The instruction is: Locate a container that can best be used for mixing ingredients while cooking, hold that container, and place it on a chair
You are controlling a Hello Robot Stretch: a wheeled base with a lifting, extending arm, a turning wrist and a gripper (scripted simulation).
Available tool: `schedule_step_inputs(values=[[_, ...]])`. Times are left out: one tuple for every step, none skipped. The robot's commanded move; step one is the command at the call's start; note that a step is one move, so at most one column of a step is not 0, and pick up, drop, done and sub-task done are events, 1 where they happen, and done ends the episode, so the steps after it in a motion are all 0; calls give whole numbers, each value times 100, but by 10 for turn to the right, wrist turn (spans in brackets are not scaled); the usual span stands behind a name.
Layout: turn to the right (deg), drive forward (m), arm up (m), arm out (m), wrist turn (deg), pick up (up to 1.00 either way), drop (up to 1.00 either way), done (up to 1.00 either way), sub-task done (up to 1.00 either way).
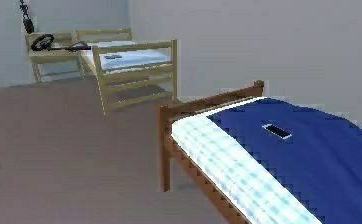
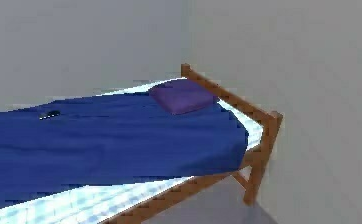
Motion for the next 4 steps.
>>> schedule_step_inputs(values=[[-450, 0, 0, 0, 0, 0, 0, 0, 0], [-450, 0, 0, 0, 0, 0, 0, 0, 0], [-270, 0, 0, 0, 0, 0, 0, 0, 0], [0, 10, 0, 0, 0, 0, 0, 0, 0]])
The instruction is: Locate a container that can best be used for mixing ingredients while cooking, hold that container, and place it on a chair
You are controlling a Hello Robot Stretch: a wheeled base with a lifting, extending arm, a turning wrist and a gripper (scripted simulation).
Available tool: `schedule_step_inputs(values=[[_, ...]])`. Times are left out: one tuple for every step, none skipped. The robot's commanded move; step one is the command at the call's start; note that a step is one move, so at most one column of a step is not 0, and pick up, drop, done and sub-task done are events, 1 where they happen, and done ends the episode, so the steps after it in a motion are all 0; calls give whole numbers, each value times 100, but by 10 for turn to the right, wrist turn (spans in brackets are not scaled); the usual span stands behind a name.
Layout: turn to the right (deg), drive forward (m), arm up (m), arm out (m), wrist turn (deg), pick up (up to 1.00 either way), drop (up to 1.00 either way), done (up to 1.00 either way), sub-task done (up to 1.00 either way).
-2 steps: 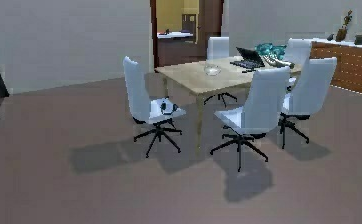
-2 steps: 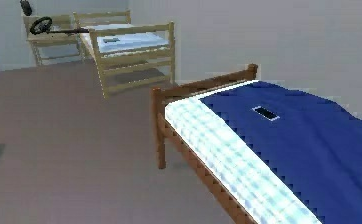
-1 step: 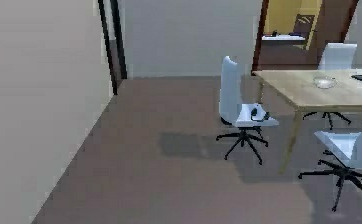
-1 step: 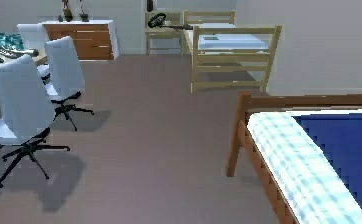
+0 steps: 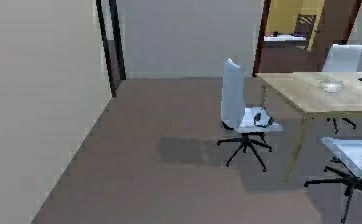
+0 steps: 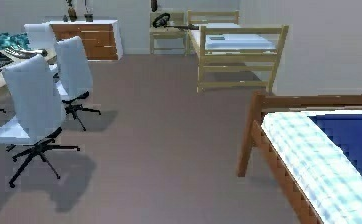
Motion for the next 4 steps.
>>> schedule_step_inputs(values=[[330, 0, 0, 0, 0, 0, 0, 0, 0], [0, 90, 0, 0, 0, 0, 0, 0, 0], [-450, 0, 0, 0, 0, 0, 0, 0, 0], [-330, 0, 0, 0, 0, 0, 0, 0, 0]])
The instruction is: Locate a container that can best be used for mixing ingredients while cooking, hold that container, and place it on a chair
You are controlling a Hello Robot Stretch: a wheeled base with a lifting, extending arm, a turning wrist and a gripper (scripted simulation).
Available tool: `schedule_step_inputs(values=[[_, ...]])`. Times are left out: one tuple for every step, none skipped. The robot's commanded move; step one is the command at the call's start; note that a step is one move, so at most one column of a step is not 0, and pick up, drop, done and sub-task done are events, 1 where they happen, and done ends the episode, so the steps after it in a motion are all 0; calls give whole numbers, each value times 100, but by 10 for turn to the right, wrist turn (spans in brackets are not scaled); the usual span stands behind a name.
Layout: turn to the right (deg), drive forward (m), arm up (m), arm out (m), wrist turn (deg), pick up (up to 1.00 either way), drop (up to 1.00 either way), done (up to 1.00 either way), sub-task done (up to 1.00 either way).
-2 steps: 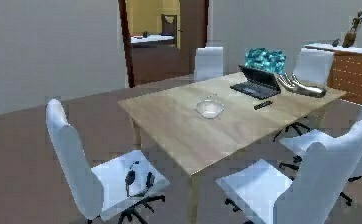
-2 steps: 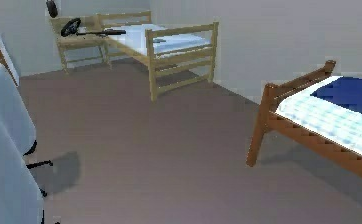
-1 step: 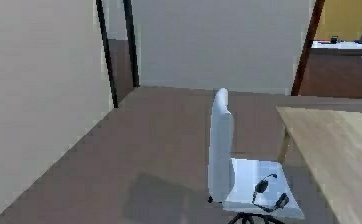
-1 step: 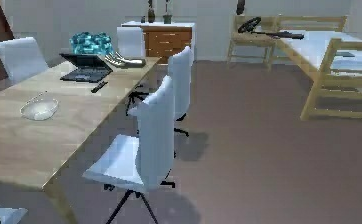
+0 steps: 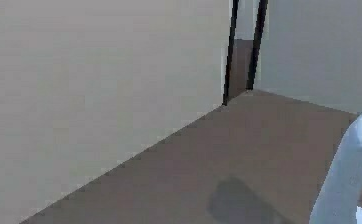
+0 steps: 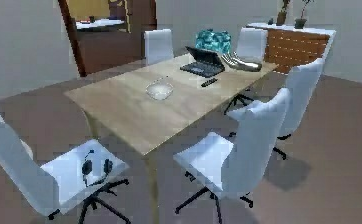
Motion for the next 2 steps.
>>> schedule_step_inputs(values=[[450, 0, 0, 0, 0, 0, 0, 0, 0], [360, 0, 0, 0, 0, 0, 0, 0, 0]])
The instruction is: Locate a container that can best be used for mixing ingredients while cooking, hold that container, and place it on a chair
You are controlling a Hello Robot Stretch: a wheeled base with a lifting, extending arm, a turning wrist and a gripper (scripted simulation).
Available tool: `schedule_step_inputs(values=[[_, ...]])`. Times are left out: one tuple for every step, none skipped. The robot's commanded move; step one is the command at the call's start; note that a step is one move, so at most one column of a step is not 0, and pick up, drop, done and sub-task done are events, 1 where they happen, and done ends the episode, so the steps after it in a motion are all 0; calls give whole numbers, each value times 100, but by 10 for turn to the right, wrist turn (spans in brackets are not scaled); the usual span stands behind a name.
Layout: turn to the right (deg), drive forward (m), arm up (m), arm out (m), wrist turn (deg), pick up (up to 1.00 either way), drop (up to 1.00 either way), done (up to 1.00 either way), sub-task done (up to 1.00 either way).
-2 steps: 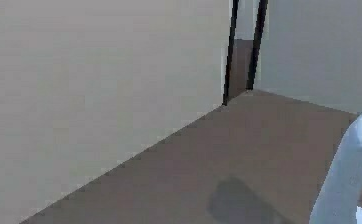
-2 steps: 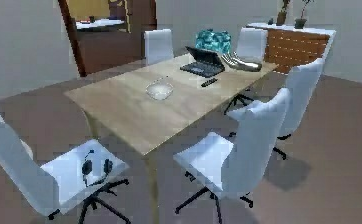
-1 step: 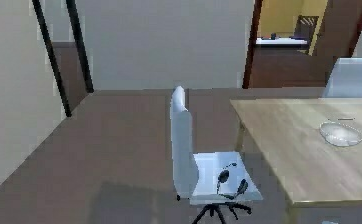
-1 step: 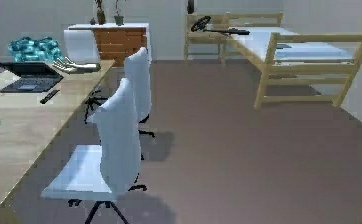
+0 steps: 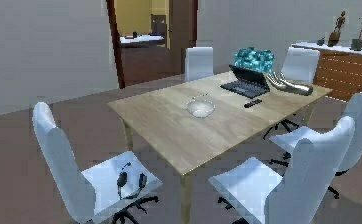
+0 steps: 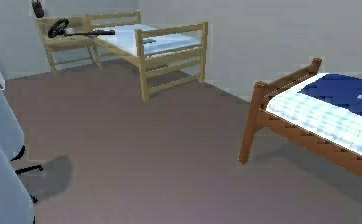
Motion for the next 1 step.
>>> schedule_step_inputs(values=[[30, 0, 0, 0, 0, 0, 0, 0, 0]])
